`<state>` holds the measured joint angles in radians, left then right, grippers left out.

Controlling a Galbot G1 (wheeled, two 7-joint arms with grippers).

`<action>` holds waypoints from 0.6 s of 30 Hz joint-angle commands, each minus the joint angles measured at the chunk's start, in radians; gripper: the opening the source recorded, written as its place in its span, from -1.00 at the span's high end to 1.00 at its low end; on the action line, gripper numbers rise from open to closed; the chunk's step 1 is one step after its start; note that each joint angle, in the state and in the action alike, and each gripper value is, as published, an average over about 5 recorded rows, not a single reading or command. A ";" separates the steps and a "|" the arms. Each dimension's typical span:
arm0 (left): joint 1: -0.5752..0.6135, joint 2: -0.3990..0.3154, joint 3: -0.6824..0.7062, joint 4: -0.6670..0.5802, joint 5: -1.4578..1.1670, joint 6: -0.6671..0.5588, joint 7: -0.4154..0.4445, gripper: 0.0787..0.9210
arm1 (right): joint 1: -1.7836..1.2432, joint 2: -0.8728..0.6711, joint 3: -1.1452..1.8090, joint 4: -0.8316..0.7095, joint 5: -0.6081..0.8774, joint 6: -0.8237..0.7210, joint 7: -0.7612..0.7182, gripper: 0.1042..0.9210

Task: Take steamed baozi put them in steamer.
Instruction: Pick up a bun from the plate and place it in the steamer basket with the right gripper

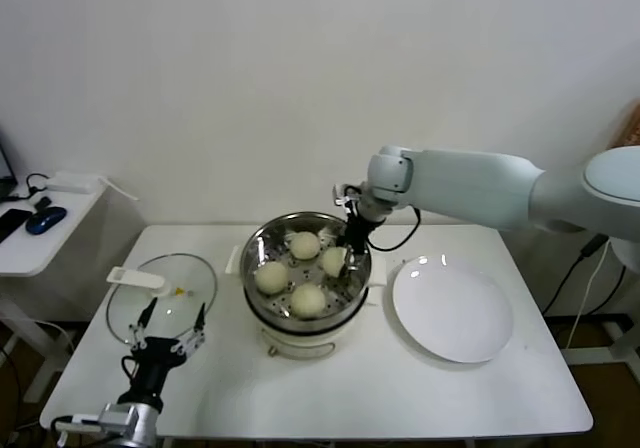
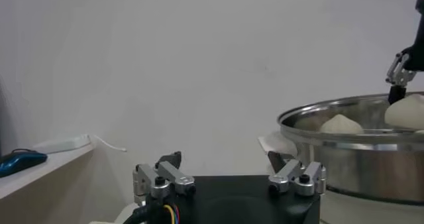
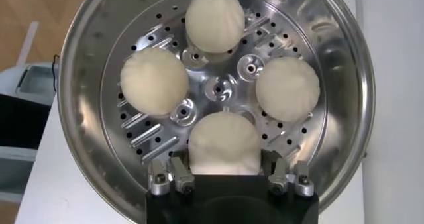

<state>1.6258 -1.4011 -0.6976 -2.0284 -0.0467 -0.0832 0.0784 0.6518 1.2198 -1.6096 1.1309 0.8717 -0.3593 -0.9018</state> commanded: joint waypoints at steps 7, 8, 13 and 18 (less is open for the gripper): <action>-0.003 -0.004 0.004 -0.001 0.000 0.000 0.001 -0.77 | 0.007 0.008 -0.041 0.008 0.018 -0.007 0.010 -0.45; -0.003 -0.004 0.003 0.000 0.000 0.000 0.001 -0.77 | 0.006 0.007 -0.042 0.009 0.017 -0.007 0.011 -0.45; -0.003 -0.003 0.002 0.002 -0.001 -0.001 0.000 -0.77 | 0.002 0.006 -0.045 0.007 0.010 -0.004 0.010 -0.49; -0.006 -0.003 0.004 0.002 0.000 0.000 0.000 -0.77 | 0.009 0.011 -0.040 0.002 0.017 -0.001 -0.001 -0.71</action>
<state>1.6218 -1.4049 -0.6937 -2.0269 -0.0470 -0.0838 0.0785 0.6544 1.2275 -1.6450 1.1345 0.8817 -0.3619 -0.8944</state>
